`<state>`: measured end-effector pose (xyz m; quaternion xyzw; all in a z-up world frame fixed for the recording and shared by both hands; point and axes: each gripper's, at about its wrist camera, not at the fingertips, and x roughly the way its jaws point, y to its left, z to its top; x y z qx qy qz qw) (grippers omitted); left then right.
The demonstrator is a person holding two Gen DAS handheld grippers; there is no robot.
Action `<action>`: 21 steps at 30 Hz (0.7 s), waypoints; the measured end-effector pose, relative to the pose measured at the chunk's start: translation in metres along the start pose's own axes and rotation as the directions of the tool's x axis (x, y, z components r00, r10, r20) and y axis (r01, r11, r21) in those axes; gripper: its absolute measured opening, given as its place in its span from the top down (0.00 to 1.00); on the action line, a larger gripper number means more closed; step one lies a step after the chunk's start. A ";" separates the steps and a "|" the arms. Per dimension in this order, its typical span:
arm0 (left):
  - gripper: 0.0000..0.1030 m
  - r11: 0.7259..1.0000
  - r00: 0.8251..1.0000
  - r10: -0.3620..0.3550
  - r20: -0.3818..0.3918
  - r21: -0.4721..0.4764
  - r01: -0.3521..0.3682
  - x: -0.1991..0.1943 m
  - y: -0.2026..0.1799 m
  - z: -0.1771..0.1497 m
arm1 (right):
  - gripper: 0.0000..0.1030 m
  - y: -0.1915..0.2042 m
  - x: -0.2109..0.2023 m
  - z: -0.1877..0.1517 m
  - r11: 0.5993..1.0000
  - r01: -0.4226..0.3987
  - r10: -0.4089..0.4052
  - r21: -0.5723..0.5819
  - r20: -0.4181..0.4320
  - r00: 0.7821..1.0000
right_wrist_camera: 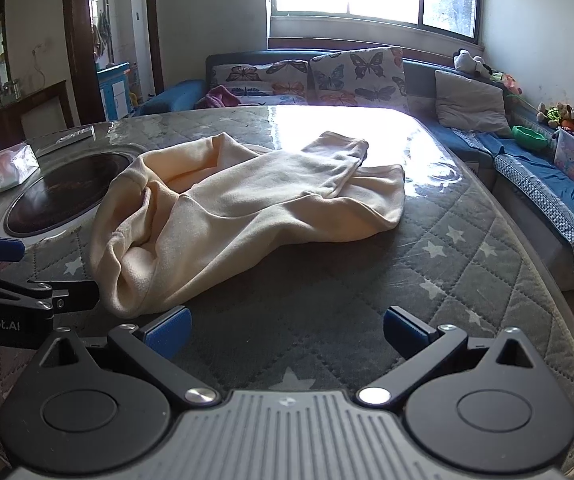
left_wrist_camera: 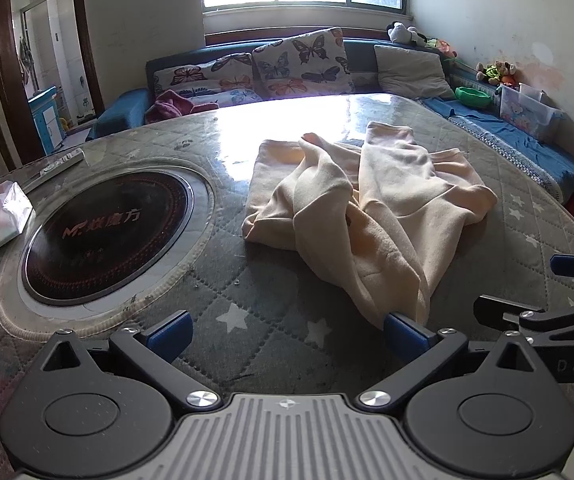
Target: Fold clothes
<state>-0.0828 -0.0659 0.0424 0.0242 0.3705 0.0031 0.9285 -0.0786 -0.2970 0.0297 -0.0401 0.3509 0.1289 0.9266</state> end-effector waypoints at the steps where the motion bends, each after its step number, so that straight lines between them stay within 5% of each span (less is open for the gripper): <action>1: 0.00 1.000 1.000 -0.001 0.000 0.001 0.001 0.000 0.000 0.000 | 0.00 0.000 0.000 0.000 1.000 0.000 0.000 0.000 -0.001 1.000; 21: 0.00 1.000 1.000 -0.001 0.005 0.023 0.001 0.009 0.001 0.022 | 0.00 -0.004 0.012 0.021 1.000 -0.004 0.004 -0.004 -0.002 1.000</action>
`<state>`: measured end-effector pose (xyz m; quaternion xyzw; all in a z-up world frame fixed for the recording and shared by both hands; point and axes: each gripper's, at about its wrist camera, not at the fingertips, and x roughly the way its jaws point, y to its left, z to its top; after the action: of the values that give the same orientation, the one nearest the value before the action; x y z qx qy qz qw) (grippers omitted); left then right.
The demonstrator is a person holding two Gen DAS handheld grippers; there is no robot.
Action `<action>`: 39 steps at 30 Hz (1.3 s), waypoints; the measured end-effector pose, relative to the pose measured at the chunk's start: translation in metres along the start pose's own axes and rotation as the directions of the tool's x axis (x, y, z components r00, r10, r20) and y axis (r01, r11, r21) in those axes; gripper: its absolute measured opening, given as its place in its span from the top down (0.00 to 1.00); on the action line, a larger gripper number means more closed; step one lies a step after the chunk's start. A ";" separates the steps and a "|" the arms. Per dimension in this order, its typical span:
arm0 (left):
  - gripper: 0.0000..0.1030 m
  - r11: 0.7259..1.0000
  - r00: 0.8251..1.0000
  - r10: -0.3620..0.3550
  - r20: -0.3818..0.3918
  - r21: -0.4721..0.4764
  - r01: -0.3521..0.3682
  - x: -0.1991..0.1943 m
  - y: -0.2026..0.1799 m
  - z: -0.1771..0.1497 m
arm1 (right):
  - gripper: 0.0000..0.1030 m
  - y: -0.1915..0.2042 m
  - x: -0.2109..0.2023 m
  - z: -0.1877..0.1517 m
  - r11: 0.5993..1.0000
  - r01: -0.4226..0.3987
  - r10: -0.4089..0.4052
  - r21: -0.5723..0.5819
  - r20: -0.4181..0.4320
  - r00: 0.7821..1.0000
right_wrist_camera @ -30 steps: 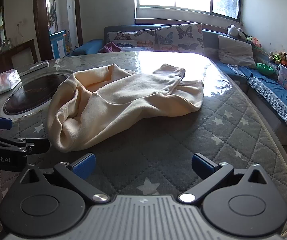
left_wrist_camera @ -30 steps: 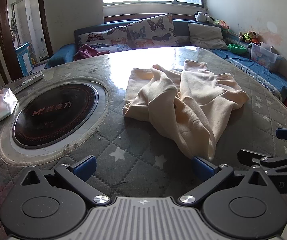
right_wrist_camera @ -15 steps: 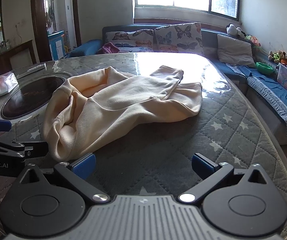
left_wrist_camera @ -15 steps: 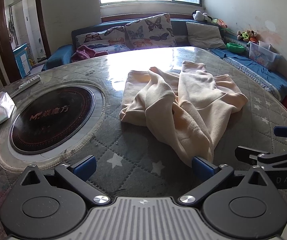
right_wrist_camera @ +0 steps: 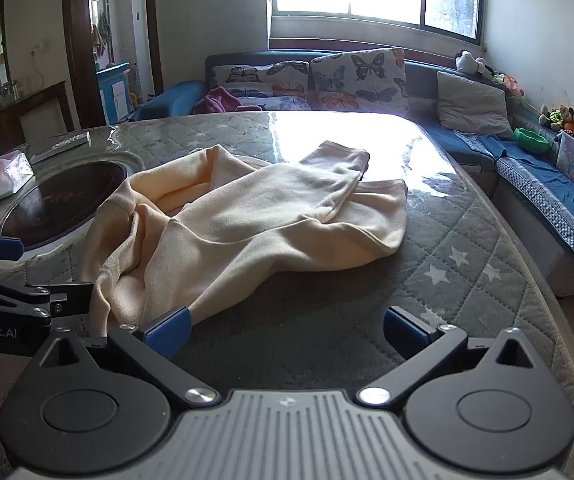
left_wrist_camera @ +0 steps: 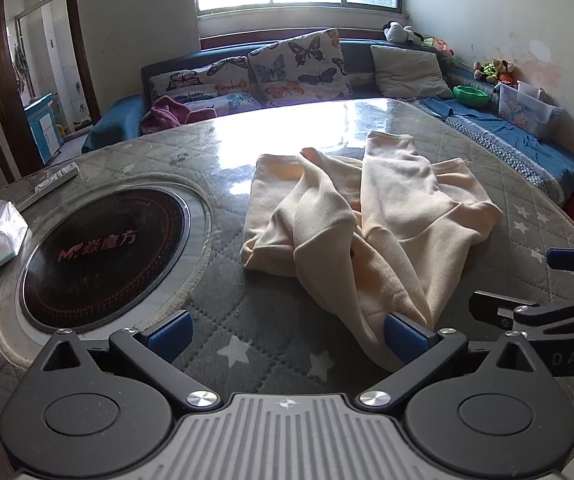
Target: Fold clothes
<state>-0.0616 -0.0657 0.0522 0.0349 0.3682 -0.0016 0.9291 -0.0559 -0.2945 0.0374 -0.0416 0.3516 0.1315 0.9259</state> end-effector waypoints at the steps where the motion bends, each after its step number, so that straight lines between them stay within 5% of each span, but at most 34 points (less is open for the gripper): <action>1: 0.00 1.000 1.000 0.001 0.000 0.002 -0.001 0.001 0.000 0.002 | 0.00 0.000 0.001 0.001 1.000 -0.001 0.001 -0.001 -0.001 1.000; 39: 0.00 1.000 1.000 0.010 -0.005 0.026 -0.010 0.044 0.003 0.049 | 0.00 -0.012 0.042 0.042 1.000 0.002 -0.002 -0.008 0.006 1.000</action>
<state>0.0039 -0.0648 0.0584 0.0489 0.3705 -0.0017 0.9275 0.0044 -0.2899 0.0415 -0.0453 0.3482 0.1322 0.9269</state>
